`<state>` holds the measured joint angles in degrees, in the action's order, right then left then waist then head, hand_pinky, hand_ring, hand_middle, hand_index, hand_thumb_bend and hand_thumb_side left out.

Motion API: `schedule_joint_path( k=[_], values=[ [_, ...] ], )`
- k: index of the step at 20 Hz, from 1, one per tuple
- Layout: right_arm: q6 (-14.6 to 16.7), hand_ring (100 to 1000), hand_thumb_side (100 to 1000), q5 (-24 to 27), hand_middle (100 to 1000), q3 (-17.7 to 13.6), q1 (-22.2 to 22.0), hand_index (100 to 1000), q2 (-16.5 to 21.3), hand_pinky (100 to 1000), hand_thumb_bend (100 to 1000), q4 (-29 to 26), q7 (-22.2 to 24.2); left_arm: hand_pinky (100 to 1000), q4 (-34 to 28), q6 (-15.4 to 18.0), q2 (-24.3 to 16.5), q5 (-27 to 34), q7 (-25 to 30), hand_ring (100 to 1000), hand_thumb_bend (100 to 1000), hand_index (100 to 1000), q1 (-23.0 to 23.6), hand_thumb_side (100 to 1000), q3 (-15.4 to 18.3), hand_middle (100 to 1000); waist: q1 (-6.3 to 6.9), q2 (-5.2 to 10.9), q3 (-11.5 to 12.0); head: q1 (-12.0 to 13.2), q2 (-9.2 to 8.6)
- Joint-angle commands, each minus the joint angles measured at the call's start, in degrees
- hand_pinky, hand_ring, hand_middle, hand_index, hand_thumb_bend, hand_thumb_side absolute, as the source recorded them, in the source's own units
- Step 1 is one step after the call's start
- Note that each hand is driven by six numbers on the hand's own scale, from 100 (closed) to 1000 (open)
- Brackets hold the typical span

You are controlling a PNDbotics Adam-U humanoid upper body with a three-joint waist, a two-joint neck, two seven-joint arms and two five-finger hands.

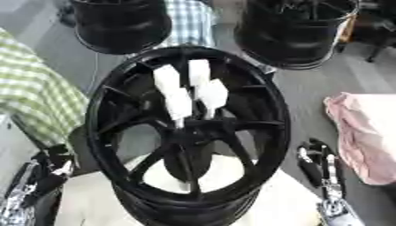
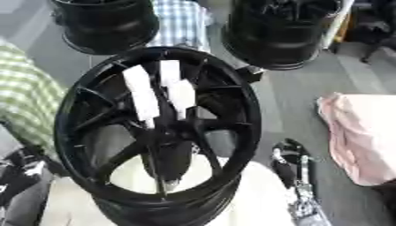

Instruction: Pull the pin out of the wheel hub.

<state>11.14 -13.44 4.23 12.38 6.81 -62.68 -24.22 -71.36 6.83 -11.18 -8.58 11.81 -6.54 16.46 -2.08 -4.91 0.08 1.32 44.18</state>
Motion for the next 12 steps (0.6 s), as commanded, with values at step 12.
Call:
schedule_joint_path(
  k=[12],
  values=[
    [0.3,612,523,-0.2,671,-0.3,0.7,818,0.6,754,100,-1.0,0.0,760,-0.8,0.1,-1.5,1.0,0.0,800,190,810,-0.4,193,0.2,741,0.28,0.61,-0.2,-0.3,-0.06]
  ],
)
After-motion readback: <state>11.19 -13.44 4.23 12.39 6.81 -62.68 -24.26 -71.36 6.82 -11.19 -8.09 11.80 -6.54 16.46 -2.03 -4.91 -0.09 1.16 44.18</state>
